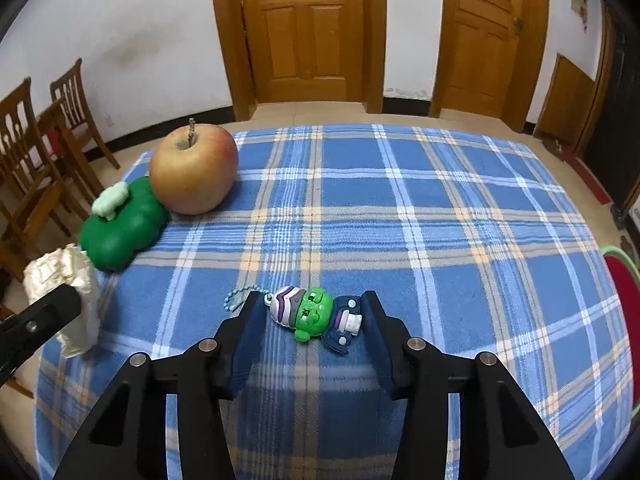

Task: Collect trash

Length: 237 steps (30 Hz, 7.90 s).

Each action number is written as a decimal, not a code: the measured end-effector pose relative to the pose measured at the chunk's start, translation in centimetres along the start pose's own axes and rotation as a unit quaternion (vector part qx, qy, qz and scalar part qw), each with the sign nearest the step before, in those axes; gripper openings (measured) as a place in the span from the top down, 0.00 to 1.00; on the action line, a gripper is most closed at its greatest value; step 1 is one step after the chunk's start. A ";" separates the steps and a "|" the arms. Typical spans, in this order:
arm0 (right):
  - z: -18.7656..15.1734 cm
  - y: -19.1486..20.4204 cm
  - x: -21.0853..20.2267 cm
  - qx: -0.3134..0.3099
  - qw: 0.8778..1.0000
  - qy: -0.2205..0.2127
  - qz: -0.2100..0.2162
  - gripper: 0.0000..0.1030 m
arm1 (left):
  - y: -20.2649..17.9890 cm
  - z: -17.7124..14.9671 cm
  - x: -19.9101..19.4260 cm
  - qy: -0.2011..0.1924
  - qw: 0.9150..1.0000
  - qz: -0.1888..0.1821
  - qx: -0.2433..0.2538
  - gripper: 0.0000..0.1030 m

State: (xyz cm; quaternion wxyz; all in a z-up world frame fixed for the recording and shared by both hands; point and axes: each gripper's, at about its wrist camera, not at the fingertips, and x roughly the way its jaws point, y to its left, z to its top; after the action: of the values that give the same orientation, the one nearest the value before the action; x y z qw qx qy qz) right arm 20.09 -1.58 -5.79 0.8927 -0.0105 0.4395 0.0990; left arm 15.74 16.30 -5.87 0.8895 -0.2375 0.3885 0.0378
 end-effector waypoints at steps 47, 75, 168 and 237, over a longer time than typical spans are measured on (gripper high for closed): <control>-9.5 -28.1 -18.2 0.264 0.960 -0.095 -0.014 0.52 | -29.9 -9.7 -0.3 0.083 0.958 -0.146 0.233 0.61; -12.4 -35.3 -16.5 0.323 0.943 -0.072 -0.035 0.49 | -40.5 -14.1 3.9 0.099 0.921 -0.195 0.322 0.61; -14.7 -17.8 -26.7 0.140 0.979 -0.146 -0.026 0.20 | -17.5 -12.6 -13.3 -0.040 0.979 -0.002 0.201 0.14; -14.8 -17.6 -26.6 0.142 0.979 -0.142 -0.025 0.20 | -18.0 -12.8 -13.3 -0.037 0.978 -0.003 0.205 0.14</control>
State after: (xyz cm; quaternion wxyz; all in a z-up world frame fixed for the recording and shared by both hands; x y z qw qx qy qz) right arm -4.01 -24.85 4.80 0.9407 0.1195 0.3172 0.0133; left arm 2.46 -3.83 3.13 0.9333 -0.0498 0.3537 -0.0363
